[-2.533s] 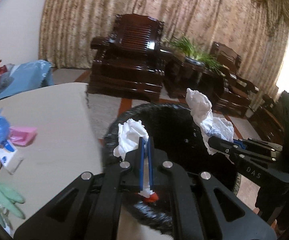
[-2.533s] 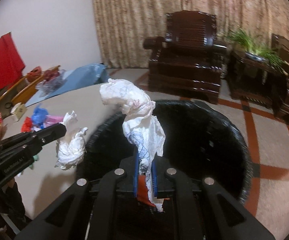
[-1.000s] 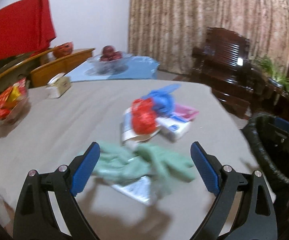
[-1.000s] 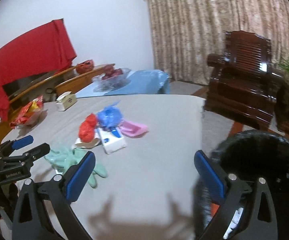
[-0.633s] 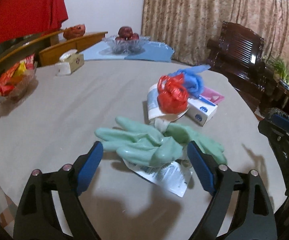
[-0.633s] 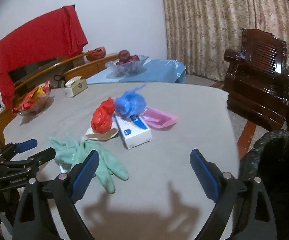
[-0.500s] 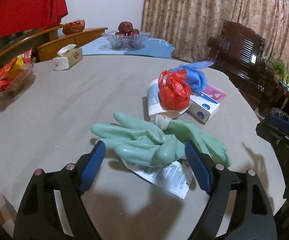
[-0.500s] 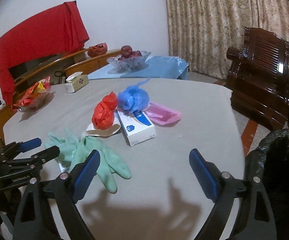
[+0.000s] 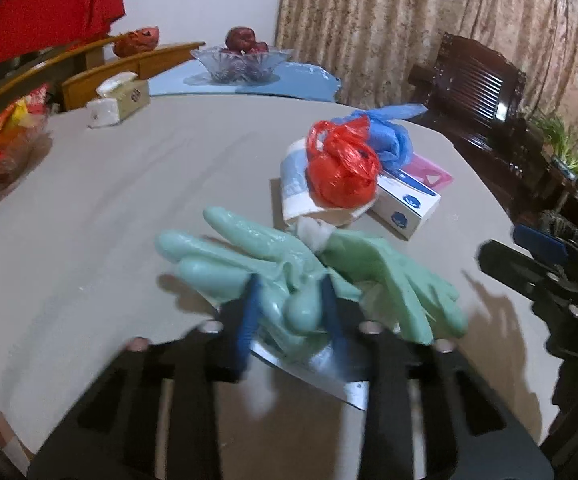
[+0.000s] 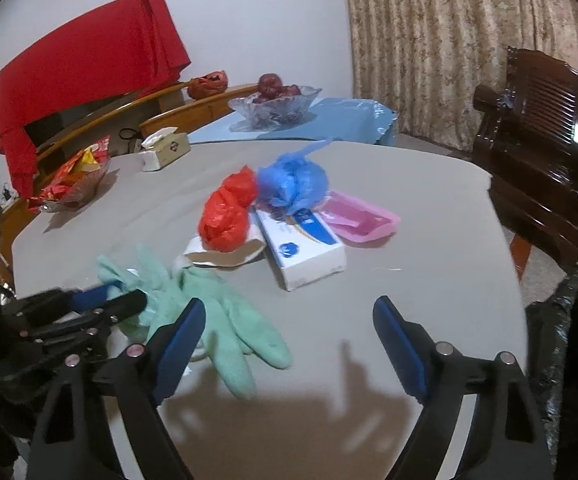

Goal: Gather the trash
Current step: 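Move both tools back to the table and grasp the green rubber gloves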

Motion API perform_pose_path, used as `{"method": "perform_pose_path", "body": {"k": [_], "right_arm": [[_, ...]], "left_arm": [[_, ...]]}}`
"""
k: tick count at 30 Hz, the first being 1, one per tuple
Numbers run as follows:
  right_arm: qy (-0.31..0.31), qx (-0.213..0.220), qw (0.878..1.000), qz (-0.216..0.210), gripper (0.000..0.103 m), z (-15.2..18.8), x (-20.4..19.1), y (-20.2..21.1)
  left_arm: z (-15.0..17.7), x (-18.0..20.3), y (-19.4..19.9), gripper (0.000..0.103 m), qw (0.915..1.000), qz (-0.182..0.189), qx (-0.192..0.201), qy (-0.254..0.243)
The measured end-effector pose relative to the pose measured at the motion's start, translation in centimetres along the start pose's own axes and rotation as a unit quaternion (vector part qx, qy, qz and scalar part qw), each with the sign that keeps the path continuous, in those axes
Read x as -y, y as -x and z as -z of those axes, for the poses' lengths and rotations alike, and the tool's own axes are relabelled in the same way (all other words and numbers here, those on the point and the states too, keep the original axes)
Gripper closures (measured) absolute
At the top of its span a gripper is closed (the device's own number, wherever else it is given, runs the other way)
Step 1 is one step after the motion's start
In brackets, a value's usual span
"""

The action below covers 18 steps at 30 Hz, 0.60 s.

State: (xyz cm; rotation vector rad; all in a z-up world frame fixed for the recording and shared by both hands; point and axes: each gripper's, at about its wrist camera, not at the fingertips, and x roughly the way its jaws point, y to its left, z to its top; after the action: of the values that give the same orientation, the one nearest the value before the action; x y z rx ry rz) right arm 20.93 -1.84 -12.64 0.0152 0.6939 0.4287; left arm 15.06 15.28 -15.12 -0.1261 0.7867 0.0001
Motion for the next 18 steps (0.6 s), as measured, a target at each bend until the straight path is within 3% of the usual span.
{"method": "perform_pose_path", "body": {"k": [6, 12, 18], "right_arm": [[0.017, -0.016, 0.999, -0.039, 0.026, -0.3, -2.5, -1.8], [0.017, -0.035, 0.997, -0.066, 0.034, -0.4, -4.3, -3.9], [0.017, -0.041, 0.997, -0.069, 0.036, -0.6, -4.7, -4.6]], "left_arm": [[-0.2, -0.4, 0.6, 0.092, 0.9995, 0.028, 0.009, -0.009], [-0.1, -0.8, 0.5, 0.092, 0.9994, 0.035, 0.007, -0.008], [0.0, -0.9, 0.4, 0.092, 0.9992, 0.039, 0.009, -0.009]]}}
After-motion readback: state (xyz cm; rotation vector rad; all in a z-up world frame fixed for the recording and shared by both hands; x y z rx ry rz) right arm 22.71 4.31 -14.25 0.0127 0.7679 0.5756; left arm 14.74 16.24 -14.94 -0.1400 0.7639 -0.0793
